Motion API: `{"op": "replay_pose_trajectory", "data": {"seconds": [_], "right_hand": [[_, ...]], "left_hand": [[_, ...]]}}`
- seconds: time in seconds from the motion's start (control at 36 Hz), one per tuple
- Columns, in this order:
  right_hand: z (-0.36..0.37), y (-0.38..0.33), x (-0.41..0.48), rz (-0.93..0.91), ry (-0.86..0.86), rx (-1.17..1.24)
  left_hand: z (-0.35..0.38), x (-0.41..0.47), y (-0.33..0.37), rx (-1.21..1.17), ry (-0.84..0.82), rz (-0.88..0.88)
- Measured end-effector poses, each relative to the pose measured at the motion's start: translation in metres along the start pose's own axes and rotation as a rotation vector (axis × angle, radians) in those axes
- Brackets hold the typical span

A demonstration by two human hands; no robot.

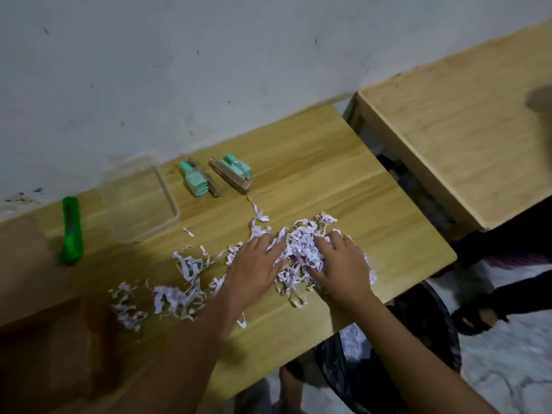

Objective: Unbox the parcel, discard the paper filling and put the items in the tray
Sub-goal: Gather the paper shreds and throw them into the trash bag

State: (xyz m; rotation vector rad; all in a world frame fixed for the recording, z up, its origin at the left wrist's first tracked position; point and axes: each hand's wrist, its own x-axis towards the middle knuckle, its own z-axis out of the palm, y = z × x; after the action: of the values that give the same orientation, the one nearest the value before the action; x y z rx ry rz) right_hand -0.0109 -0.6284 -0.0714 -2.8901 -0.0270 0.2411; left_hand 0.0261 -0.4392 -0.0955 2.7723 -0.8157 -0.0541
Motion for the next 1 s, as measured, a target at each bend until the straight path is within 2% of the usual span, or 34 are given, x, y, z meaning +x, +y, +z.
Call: {"op": "replay_pose_trajectory", "data": {"seconds": [0.14, 0.19, 0.33, 0.5, 0.69, 0.81, 1.0], "right_hand": [[-0.014, -0.011, -0.003, 0.063, -0.048, 0.076], [-0.022, -0.01, -0.008, 0.114, -0.025, 0.105], [-0.05, 0.012, -0.042, 0.263, 0.089, 0.139], [-0.077, 0.065, -0.11, 0.482, 0.245, 0.12], [-0.061, 0.14, -0.204, 0.755, 0.303, 0.167], [-0.037, 0.171, -0.24, 0.853, 0.267, 0.317], [0.012, 0.204, -0.252, 0.9, 0.184, 0.629]], "left_hand": [[-0.015, 0.006, 0.016, -0.021, -0.191, 0.004], [-0.023, 0.011, 0.025, -0.042, -0.206, 0.007], [-0.042, 0.025, 0.061, -0.145, -0.18, 0.142], [-0.043, 0.04, 0.144, -0.206, -0.215, 0.347], [-0.004, 0.037, 0.253, -0.271, -0.346, 0.472], [0.036, 0.032, 0.291, -0.305, -0.449, 0.459], [0.106, 0.017, 0.303, -0.431, -0.556, 0.275]]}}
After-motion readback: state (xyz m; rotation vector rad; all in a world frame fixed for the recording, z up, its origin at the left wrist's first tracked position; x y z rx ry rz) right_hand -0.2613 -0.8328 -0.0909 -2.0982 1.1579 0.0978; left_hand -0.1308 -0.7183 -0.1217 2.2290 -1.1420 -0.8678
